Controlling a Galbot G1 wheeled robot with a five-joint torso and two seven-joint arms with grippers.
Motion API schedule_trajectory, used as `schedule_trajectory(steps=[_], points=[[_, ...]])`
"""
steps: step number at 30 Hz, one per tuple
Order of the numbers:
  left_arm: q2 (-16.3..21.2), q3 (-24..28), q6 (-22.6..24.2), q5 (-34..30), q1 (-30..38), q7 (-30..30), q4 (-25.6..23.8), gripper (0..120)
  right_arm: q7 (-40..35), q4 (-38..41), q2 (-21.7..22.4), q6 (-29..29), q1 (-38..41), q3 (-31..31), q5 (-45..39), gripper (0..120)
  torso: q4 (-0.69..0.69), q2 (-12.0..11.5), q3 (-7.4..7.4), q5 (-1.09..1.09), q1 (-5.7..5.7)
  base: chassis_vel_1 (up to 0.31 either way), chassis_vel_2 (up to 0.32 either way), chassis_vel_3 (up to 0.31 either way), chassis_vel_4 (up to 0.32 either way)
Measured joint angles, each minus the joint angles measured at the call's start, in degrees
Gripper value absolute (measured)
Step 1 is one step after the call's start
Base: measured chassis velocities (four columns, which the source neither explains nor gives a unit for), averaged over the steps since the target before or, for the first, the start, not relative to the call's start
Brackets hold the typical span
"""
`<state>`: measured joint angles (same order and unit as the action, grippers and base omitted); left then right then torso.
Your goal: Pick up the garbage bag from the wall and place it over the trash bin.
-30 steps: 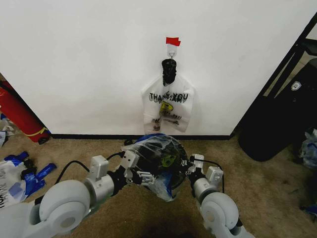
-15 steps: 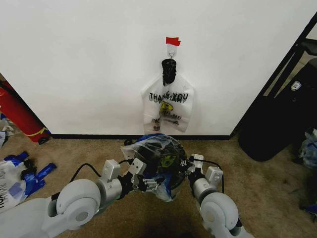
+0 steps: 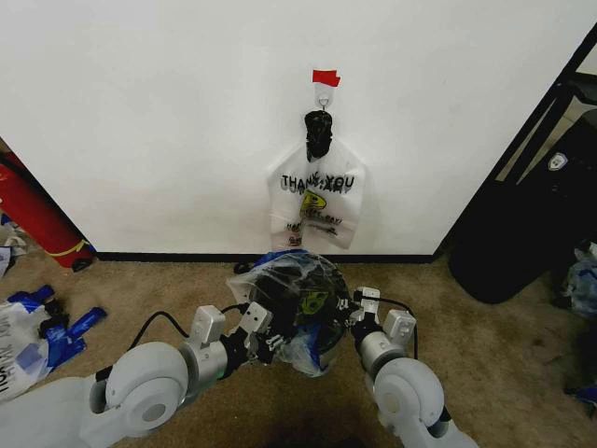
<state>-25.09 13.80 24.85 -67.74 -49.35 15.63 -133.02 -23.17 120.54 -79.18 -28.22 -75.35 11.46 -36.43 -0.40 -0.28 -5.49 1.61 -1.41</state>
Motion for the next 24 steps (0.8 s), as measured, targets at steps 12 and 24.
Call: schedule_trajectory(steps=[12, 24], points=[[2.49, -10.07, -4.5, -0.02, -10.67, -0.35, -4.82, 0, -4.5, -0.16, -1.15, -0.9, 2.02, 2.47, -9.18, 0, -0.01, 0.0, 0.0, -0.01, 0.0, 0.0, 0.0, 0.0, 0.0], [1.48, -14.31, -10.5, 10.48, -21.93, -5.62, -0.76, 0, -8.26, 4.59, 1.76, -3.85, 0.87, 8.44, -22.02, 0, 0.0, 0.0, 0.0, 0.0, 0.0, 0.0, 0.0, 0.0, 0.0]])
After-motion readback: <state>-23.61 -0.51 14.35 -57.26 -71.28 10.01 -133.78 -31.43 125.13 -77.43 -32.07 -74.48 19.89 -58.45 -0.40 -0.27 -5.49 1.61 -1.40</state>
